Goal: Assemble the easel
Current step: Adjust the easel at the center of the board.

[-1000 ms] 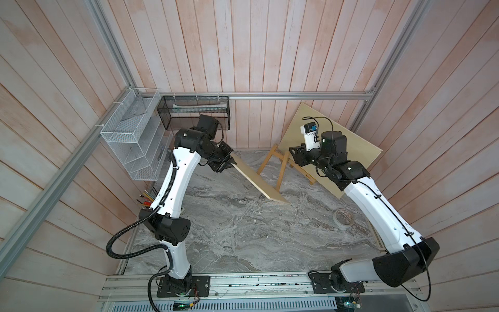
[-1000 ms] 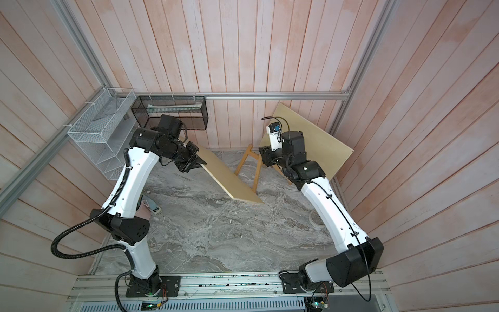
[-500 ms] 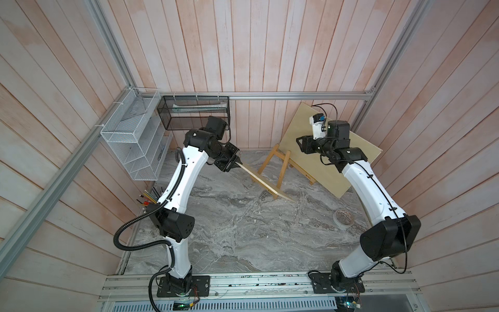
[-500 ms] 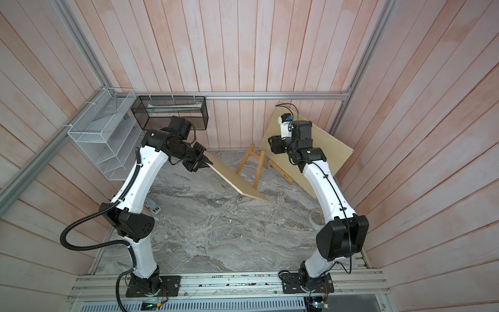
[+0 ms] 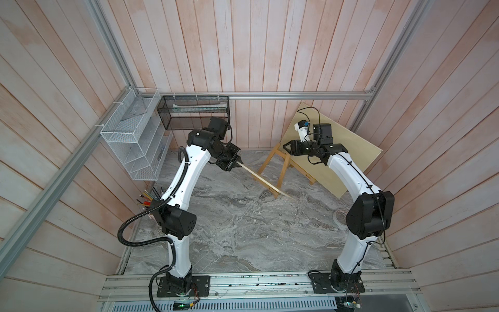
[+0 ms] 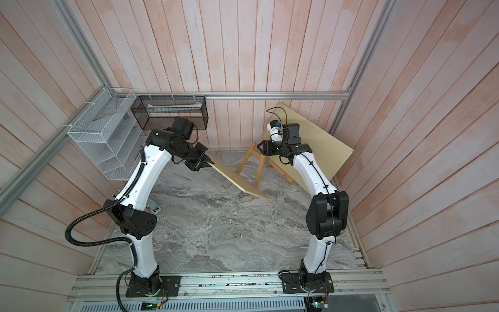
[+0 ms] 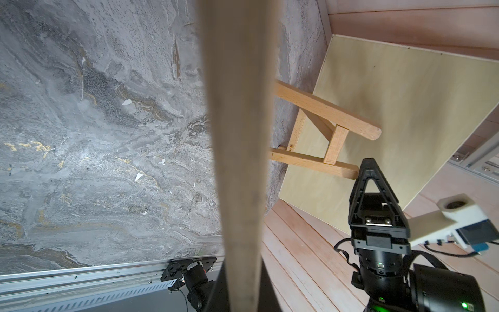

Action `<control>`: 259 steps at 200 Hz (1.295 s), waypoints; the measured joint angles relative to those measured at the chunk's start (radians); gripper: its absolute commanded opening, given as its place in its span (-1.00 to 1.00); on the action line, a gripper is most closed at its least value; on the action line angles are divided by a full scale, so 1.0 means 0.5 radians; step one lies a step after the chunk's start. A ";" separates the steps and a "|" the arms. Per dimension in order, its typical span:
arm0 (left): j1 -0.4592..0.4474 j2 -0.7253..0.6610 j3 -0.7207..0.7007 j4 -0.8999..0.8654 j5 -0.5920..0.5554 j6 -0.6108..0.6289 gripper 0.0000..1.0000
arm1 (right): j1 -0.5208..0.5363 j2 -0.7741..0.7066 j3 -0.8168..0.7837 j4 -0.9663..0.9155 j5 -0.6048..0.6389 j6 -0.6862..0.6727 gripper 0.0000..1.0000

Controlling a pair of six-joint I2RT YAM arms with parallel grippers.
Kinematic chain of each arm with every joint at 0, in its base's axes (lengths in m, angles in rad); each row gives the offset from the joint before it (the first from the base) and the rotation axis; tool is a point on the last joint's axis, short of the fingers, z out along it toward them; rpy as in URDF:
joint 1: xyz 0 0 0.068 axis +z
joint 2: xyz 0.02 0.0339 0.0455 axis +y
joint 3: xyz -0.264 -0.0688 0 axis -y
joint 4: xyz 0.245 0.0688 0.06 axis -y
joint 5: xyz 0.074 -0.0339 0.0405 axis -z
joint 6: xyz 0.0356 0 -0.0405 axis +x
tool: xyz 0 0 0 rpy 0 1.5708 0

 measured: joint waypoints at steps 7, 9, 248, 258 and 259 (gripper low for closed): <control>0.000 0.001 0.001 0.000 -0.004 0.001 -1.00 | 0.000 0.003 0.000 0.000 -0.026 0.002 -0.09; 0.000 0.001 0.002 -0.001 -0.004 0.001 -1.00 | 0.000 0.005 0.000 0.000 -0.031 0.002 -0.09; 0.007 0.010 0.125 -0.103 -0.348 0.320 -1.00 | 0.206 -0.246 -0.658 0.446 0.045 0.138 -0.80; 0.008 0.009 0.134 -0.121 -0.353 0.336 -1.00 | 0.240 -0.293 -0.711 0.468 0.093 0.152 -0.80; 0.008 0.009 0.134 -0.122 -0.353 0.339 -1.00 | 0.244 -0.298 -0.717 0.469 0.098 0.153 -0.80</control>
